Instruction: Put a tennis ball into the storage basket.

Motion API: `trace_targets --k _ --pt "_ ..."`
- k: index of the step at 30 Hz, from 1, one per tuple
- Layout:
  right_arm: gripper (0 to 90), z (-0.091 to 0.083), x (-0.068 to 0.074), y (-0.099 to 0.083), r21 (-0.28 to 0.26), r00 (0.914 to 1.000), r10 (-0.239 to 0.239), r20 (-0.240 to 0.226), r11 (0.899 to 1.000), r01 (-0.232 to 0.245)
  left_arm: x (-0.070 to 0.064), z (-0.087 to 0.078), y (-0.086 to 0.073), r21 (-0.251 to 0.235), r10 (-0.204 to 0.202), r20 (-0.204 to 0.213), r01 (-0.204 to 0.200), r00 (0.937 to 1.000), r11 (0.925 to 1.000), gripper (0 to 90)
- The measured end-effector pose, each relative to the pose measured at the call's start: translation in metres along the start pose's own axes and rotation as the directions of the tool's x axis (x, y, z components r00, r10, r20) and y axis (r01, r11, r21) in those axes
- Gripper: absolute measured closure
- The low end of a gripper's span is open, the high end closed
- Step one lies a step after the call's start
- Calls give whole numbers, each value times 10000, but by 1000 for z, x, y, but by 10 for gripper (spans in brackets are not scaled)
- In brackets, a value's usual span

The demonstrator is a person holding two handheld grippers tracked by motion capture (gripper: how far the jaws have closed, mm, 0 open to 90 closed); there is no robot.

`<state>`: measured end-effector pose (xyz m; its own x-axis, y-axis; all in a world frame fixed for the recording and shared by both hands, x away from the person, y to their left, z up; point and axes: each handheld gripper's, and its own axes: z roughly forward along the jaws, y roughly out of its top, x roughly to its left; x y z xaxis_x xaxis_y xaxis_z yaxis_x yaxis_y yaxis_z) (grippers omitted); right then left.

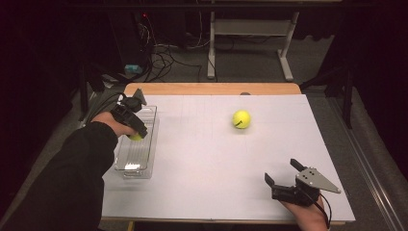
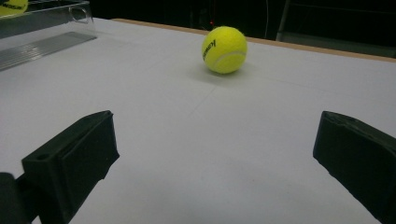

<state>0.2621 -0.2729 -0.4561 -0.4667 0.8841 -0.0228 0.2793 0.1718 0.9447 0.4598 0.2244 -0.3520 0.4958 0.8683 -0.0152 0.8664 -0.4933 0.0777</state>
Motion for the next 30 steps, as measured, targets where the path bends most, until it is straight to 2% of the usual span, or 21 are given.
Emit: trace_targets --k 11,17,20,21,22,24,25,27,30 --pt "0 0 1 0 22 10000 -15 -20 10000 15 3 13 10 165 -110 -157 112 9998 9998 267" --pt "0 1 0 -1 38 10000 -2 -25 10000 2 4 13 13 -76 -209 -117 208 9997 9998 266" --pt "0 1 1 -1 46 10000 -14 -16 10000 14 6 11 13 -173 -260 -272 256 9993 9995 263" --pt "0 1 1 -1 46 10000 -14 -16 10000 14 6 11 13 -173 -260 -272 256 9993 9995 249" --pt "0 1 1 -1 47 10000 -40 -16 10000 40 5 8 12 -357 -169 -275 159 9995 9992 133" --pt "0 1 1 -1 42 10000 -27 -23 10000 27 4 4 11 -410 -67 3 67 10000 9991 33" --pt "0 1 1 -1 42 10000 -27 -23 10000 27 4 4 11 -410 -67 3 67 10000 9991 21" --pt "0 1 1 -1 56 10000 -39 -26 10000 39 1 1 10 -353 183 107 -179 9998 9992 7" --pt "0 1 2 -1 52 10000 -36 -27 10000 36 -8 -4 9 -349 436 54 -433 9990 9985 7"
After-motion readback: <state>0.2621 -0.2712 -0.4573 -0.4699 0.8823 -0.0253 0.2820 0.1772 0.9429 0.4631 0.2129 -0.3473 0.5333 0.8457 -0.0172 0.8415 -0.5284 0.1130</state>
